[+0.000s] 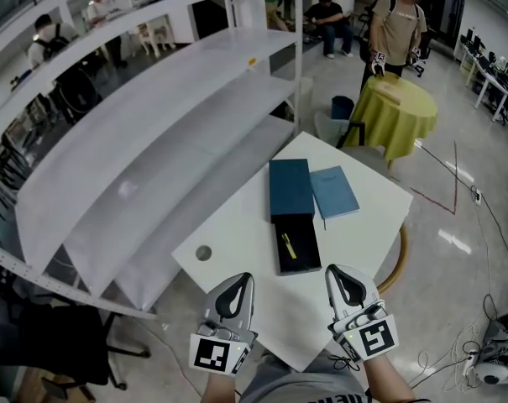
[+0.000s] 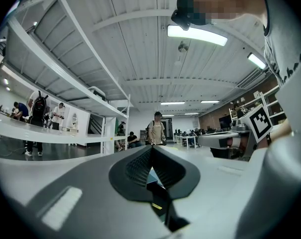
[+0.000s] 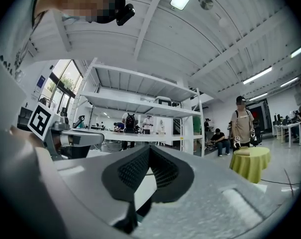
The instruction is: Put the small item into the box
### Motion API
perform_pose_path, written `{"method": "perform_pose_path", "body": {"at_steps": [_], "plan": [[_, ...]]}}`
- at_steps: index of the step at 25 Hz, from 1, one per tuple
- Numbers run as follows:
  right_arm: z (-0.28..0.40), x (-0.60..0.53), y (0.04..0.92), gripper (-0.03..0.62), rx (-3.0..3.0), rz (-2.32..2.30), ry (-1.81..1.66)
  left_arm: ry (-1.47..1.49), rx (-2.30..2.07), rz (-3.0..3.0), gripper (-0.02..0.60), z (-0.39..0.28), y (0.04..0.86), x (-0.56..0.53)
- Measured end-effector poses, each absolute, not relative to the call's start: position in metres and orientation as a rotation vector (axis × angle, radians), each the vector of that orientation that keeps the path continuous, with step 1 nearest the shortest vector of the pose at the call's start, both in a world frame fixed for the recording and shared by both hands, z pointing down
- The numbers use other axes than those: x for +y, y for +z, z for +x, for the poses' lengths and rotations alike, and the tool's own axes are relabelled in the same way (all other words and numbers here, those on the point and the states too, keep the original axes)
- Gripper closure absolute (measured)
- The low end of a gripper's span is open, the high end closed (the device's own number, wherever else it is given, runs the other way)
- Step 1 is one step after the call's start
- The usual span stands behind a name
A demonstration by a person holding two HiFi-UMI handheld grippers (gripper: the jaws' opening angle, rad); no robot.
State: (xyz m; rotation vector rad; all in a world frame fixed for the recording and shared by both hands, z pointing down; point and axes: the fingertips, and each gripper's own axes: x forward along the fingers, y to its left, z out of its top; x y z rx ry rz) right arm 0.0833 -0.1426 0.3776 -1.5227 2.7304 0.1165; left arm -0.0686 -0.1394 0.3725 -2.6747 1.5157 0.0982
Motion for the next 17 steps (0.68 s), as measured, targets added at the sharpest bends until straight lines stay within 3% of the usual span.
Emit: {"method": "perform_pose_path", "body": {"at_steps": [17], "plan": [[0.0932,-0.1368,0.3725,0.592,2.693,-1.564,0.121,0.139,1.541,-2.664,0.568,-0.0722,0.3691,-0.1345]]}}
